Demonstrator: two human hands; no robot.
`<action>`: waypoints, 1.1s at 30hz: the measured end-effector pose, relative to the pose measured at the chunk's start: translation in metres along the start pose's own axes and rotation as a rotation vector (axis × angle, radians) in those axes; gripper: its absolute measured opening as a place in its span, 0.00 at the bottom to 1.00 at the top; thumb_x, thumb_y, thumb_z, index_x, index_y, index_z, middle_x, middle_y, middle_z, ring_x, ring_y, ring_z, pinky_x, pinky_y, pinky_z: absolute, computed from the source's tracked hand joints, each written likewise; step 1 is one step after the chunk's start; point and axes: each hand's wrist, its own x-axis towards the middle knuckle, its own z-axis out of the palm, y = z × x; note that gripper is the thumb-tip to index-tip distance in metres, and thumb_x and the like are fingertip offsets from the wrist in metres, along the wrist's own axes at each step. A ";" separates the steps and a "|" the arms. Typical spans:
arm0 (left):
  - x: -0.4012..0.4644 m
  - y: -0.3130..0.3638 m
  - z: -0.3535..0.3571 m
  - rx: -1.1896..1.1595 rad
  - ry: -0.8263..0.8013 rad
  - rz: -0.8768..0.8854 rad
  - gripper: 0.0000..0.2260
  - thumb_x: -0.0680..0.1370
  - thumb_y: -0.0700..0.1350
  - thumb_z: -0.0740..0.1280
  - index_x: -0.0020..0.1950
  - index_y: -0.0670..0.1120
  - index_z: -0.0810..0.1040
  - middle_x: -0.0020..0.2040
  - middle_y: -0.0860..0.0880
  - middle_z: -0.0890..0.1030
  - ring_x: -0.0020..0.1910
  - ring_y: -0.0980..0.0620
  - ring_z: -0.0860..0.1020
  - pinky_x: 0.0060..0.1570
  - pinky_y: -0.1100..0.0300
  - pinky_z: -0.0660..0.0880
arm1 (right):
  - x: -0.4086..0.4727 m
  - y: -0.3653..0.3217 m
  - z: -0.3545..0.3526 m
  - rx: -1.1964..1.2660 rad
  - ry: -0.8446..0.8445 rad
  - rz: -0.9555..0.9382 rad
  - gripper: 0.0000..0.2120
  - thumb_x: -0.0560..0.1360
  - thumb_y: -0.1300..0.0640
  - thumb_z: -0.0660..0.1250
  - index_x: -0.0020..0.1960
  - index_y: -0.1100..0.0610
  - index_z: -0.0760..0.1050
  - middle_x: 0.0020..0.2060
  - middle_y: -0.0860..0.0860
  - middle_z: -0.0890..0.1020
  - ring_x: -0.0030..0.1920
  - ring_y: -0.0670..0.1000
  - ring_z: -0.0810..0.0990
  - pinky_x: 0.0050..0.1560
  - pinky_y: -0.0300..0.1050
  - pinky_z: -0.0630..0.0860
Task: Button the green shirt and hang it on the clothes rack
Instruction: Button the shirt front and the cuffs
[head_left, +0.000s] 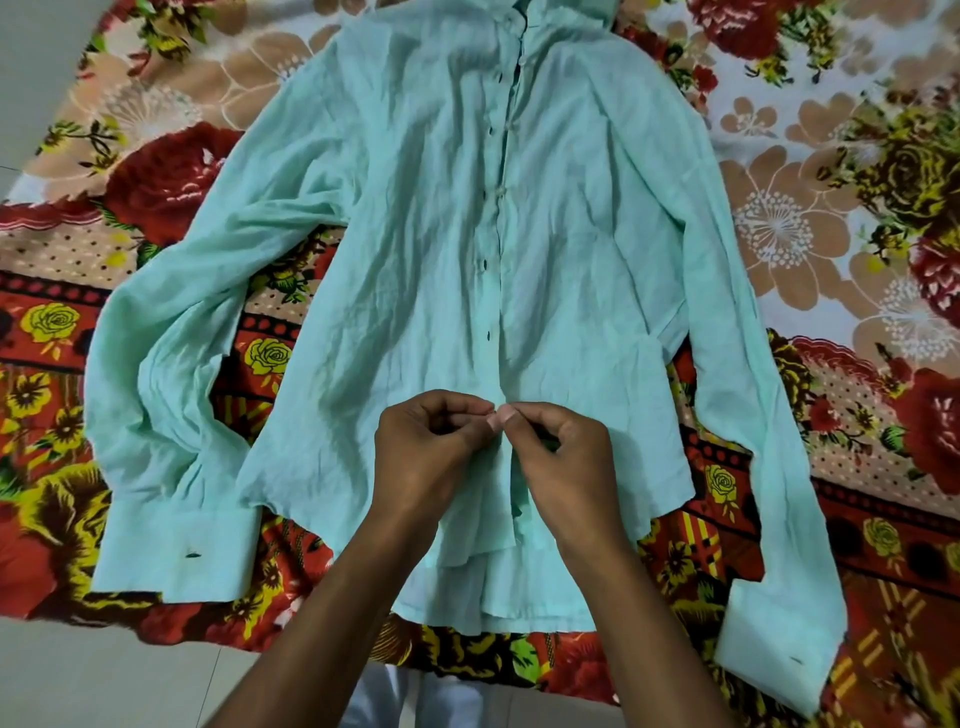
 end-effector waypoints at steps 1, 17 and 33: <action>0.000 0.000 0.000 -0.010 -0.004 0.002 0.03 0.73 0.37 0.78 0.45 0.42 0.87 0.40 0.41 0.86 0.42 0.46 0.85 0.48 0.54 0.81 | 0.002 0.002 0.000 -0.002 0.015 0.011 0.05 0.78 0.56 0.71 0.47 0.50 0.86 0.42 0.40 0.87 0.48 0.38 0.84 0.51 0.32 0.78; 0.033 0.024 -0.001 0.555 0.139 0.314 0.04 0.75 0.45 0.74 0.42 0.49 0.82 0.32 0.53 0.82 0.31 0.57 0.79 0.32 0.62 0.75 | 0.036 -0.016 -0.011 -0.369 0.059 -0.182 0.03 0.76 0.52 0.74 0.46 0.51 0.83 0.39 0.42 0.84 0.41 0.39 0.82 0.40 0.30 0.77; 0.071 0.034 0.005 0.316 0.144 0.028 0.08 0.76 0.43 0.71 0.38 0.44 0.85 0.34 0.41 0.84 0.32 0.43 0.82 0.37 0.52 0.79 | 0.085 -0.013 0.033 -0.565 0.128 -0.285 0.04 0.74 0.53 0.74 0.46 0.53 0.82 0.42 0.48 0.80 0.44 0.48 0.80 0.45 0.47 0.80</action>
